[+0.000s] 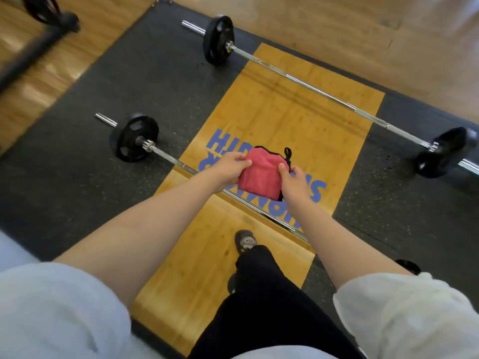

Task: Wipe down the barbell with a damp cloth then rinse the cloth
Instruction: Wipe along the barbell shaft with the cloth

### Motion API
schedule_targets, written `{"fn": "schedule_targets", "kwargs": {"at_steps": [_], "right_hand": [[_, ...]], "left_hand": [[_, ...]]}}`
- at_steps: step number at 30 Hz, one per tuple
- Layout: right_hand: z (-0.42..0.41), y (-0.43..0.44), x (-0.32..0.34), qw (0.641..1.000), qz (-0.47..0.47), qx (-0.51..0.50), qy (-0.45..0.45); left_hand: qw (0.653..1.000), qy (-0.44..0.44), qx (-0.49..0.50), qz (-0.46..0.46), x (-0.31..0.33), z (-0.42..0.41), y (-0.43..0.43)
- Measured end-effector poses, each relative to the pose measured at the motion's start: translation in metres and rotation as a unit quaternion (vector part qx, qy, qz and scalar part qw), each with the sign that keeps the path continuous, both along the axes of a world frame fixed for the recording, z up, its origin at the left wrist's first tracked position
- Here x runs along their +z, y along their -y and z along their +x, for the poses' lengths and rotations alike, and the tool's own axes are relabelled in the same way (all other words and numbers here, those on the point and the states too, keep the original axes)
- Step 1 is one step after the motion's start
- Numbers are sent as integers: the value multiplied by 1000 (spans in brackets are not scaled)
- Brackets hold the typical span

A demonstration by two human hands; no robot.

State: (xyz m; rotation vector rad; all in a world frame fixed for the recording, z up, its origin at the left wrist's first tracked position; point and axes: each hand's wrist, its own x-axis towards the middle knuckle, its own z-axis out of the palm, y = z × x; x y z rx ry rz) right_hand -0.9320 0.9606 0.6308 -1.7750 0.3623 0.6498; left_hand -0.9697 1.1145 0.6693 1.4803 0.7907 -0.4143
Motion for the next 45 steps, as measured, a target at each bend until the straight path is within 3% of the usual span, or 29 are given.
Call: {"fn": "schedule_targets", "kwargs": {"at_steps": [14,30,45], "right_hand": [[36,-230,-6,1000,0,-8,-30],[-20,-525,-11,999,3,-52,-16],[9,-649,-26,997,-25,-63,-40]], "left_hand": [[1000,-6,0,-14,-13,41,-230],[998,-30,-55,-6,-19,-3,-526],[997,-37,-66,-21,-36,27,-650]]}}
